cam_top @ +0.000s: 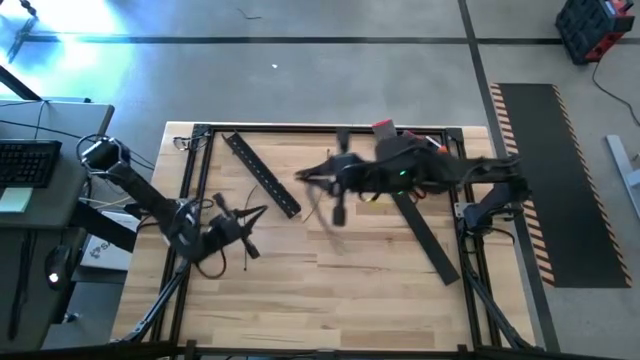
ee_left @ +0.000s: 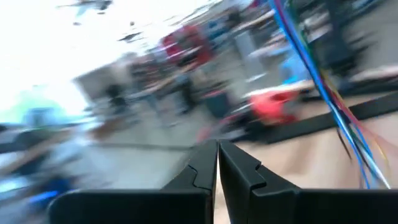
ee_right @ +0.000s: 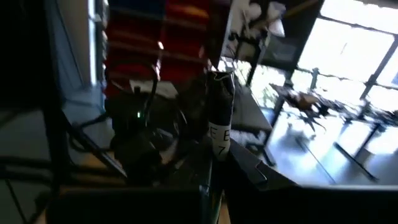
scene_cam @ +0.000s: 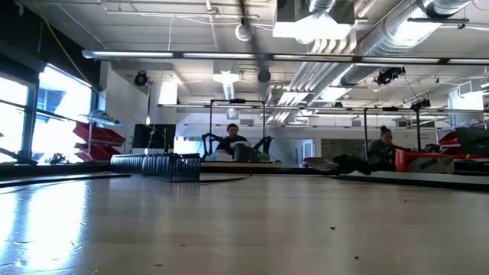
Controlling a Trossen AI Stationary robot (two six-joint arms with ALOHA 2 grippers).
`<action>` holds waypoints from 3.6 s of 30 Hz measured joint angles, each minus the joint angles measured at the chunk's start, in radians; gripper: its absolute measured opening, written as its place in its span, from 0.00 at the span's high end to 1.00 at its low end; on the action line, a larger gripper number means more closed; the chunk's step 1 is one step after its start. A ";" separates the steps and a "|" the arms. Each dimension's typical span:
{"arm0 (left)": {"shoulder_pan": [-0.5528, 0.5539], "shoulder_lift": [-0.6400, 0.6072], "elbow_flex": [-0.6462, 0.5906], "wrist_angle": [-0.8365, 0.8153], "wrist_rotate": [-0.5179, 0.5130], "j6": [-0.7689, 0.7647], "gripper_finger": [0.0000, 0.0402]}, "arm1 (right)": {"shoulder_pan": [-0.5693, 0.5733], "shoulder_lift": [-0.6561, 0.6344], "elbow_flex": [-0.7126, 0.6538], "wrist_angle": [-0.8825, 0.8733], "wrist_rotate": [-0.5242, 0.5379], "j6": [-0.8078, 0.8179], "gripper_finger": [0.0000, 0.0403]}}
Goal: Ziptie cables
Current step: Put the colored cables in the center of the table, then wrap the cable wires with the black zip tie
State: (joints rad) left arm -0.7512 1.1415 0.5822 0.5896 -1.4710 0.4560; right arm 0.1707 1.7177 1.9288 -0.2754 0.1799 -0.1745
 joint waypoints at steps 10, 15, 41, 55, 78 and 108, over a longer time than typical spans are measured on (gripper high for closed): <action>-0.183 0.091 0.177 -0.001 -0.099 0.113 1.00 | 0.016 0.051 -0.293 0.479 -0.079 0.142 1.00; -0.212 0.133 0.177 -0.038 -0.100 0.019 1.00 | 0.014 0.015 -0.628 0.523 0.011 0.224 1.00; -0.117 0.366 0.176 -0.069 -0.041 -0.596 1.00 | 0.347 -0.053 -1.447 0.799 0.459 0.698 0.98; 0.081 0.214 0.176 -0.799 0.447 -1.373 0.82 | 0.369 -0.097 -1.438 0.555 0.311 0.784 0.51; 0.351 0.292 0.308 -1.308 1.132 -1.278 0.81 | 0.392 -0.355 -1.438 0.677 0.422 0.472 0.40; 0.522 0.244 -0.059 -1.294 1.126 -1.645 0.99 | 0.393 -0.214 -1.438 0.844 0.406 0.507 0.40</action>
State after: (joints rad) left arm -0.2287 1.3853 0.5229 -0.7043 -0.3447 -1.1887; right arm 0.5632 1.5040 0.4908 0.5683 0.5863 0.3321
